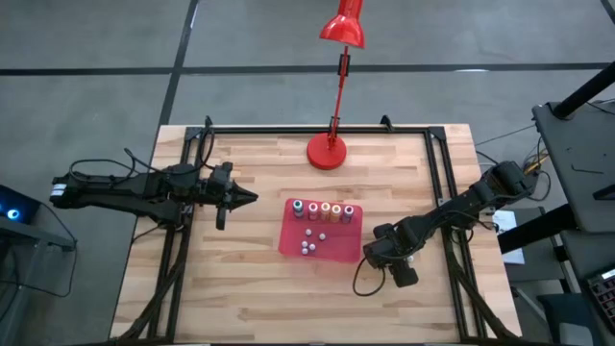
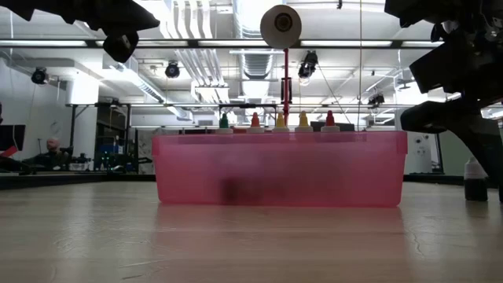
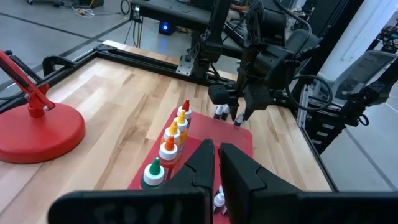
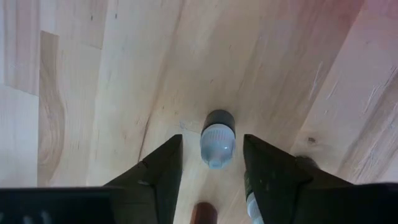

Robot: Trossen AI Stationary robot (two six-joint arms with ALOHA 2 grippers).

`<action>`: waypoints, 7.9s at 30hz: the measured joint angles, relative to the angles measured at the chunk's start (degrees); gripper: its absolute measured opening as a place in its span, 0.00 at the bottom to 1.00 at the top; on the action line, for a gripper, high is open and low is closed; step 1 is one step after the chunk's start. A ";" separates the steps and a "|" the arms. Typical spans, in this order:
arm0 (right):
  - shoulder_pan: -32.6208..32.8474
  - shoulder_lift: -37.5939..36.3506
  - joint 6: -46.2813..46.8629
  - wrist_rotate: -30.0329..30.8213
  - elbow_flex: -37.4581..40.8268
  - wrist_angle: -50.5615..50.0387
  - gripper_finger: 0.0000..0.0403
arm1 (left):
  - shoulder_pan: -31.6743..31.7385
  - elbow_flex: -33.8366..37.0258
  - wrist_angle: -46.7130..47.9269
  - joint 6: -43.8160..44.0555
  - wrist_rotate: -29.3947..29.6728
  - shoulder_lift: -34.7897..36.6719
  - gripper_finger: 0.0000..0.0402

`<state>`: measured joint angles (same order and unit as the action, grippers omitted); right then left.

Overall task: Pick & Place food coloring
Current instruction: Put the small black food coloring bottle into the red bin

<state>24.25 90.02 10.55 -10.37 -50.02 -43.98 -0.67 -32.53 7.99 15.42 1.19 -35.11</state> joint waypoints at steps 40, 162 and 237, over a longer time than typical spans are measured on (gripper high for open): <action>-0.64 -1.03 -0.02 -0.21 -4.57 -1.01 0.17 | -0.02 0.00 -0.02 0.00 0.00 -0.02 0.00; -15.15 37.64 -46.13 1.55 -54.66 -16.67 0.16 | 0.00 0.00 -0.22 -0.46 0.24 -0.02 0.00; -13.96 29.52 -13.39 1.30 -55.32 -34.69 0.32 | -0.01 0.00 -0.22 -0.28 0.20 -0.01 0.00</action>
<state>10.29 119.54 -2.84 -9.07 -105.34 -78.67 -0.68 -32.53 7.77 15.14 1.39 -35.13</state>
